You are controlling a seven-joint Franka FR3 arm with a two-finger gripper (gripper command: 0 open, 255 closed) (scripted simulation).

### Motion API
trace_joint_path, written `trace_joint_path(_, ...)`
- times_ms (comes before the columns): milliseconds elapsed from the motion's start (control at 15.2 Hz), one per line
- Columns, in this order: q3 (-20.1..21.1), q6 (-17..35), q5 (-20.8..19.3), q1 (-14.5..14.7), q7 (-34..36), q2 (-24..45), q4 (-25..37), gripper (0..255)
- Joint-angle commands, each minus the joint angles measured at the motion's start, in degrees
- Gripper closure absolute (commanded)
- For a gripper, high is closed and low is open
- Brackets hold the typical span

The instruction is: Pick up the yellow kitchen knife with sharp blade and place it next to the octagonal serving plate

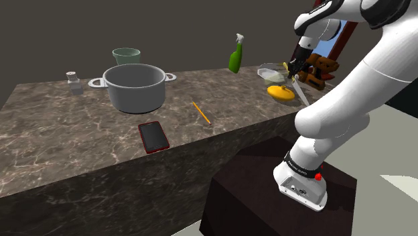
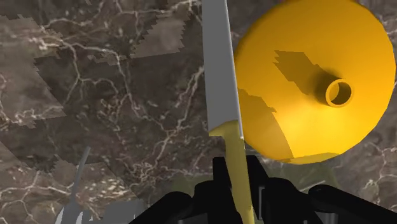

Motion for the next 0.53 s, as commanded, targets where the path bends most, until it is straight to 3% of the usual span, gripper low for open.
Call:
trace_joint_path(0, -0.6, 1.2, -0.3, -0.4, -0.5, 1.6, -1.3, 255)
trace_joint_path(462, -1.5, 6.7, 0.9, 0.0, -1.5, 4.1, -4.5, 255)
